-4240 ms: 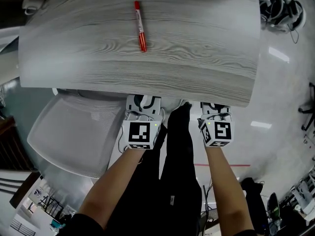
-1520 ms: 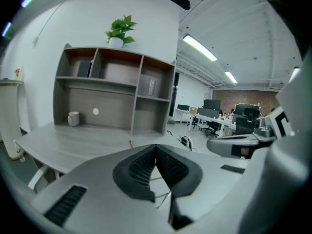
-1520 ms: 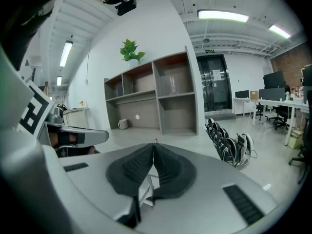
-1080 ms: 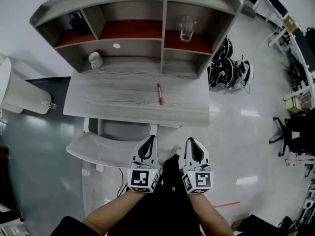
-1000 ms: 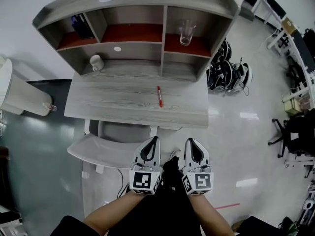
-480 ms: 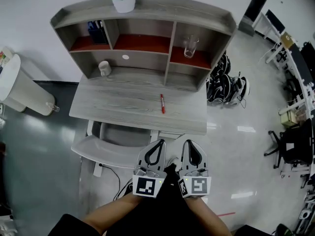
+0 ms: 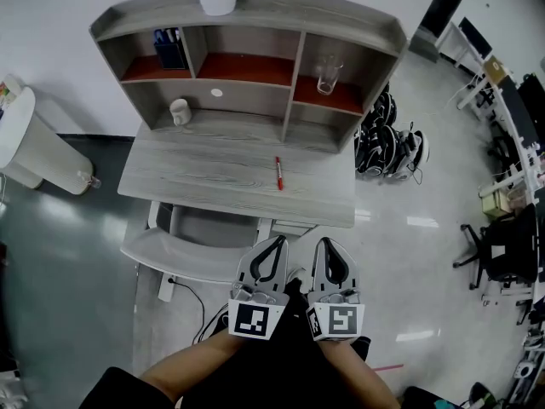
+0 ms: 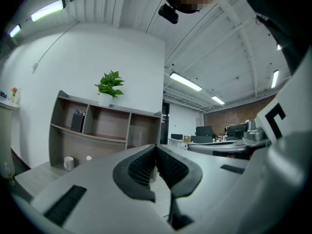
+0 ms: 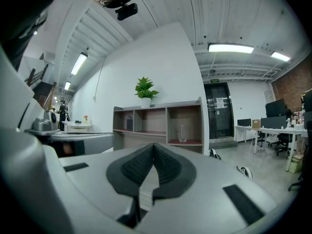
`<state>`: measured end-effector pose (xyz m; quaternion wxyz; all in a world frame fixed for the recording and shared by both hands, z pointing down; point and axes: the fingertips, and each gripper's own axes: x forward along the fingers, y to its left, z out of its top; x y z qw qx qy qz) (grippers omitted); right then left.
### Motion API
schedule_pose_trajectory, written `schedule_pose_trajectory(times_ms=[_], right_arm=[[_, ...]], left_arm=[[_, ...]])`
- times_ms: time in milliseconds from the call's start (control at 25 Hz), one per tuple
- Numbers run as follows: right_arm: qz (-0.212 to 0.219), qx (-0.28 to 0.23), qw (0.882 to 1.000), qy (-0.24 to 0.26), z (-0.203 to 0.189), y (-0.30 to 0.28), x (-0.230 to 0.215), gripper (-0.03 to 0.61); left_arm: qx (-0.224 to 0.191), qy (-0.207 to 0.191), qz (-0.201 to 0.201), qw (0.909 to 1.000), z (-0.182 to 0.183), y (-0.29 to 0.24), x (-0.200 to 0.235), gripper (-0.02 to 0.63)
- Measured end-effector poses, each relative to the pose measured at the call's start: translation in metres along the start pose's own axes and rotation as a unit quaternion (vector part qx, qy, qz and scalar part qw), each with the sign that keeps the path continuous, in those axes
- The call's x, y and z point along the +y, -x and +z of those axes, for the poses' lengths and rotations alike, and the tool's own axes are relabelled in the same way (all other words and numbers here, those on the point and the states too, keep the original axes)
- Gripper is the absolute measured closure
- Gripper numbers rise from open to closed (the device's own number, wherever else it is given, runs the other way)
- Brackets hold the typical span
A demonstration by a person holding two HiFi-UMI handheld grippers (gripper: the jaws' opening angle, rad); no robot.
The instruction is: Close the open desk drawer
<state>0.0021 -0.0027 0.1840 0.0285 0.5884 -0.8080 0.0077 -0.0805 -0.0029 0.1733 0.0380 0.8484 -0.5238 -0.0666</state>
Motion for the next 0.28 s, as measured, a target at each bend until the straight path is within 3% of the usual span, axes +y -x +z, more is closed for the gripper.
schedule_pose_trajectory(times_ms=[280], right_arm=[[-0.009,0.002,1.0,0.0,-0.0008,0.0111,-0.0034,0.563]], left_arm=[[0.006,0.005,-0.006,1.0,-0.0048,0.0037,-0.0056,0.601]])
